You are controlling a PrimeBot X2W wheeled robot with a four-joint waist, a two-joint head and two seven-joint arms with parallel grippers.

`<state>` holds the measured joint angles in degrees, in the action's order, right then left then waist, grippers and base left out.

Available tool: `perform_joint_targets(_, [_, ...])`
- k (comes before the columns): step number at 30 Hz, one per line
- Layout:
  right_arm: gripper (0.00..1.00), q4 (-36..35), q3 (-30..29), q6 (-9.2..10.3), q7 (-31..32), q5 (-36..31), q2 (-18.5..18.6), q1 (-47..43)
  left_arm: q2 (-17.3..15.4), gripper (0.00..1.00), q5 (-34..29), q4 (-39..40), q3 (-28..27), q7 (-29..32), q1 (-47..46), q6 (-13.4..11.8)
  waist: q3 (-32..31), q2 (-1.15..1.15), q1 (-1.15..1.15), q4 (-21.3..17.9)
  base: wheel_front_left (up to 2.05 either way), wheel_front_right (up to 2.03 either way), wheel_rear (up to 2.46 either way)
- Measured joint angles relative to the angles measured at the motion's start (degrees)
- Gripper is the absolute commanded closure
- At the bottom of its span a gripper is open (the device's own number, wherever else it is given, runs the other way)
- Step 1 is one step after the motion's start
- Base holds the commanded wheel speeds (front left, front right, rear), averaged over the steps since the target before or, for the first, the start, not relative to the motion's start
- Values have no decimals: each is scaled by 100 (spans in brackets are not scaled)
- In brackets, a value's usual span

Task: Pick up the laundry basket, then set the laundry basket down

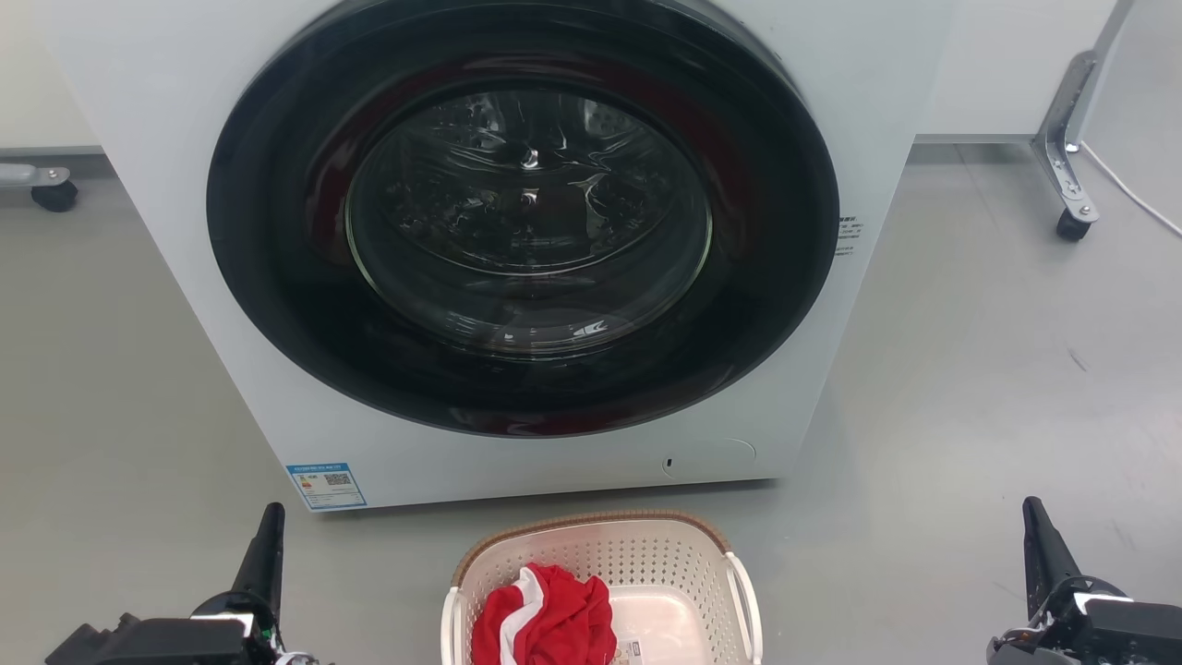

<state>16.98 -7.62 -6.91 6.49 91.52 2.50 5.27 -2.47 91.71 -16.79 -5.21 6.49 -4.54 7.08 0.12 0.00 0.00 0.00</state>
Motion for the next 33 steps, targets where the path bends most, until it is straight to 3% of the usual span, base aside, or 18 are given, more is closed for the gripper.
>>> perform_joint_targets(14, [100,41,5,1,0,-2,-7,-14,3,100,0,-36,7,-1,20,-2,0,0,0,0,0,0,0])
perform_joint_targets(15, [0,98,9,2,-1,-2,-21,-47,14,0,0,-99,11,-1,60,-3,0,0,0,0,0,0,0])
perform_joint_targets(33, [0,124,122,10,-266,-318,-54,-168,32,0,-182,-119,226,-302,140,-8,1,0,0,-3,0,0,0])
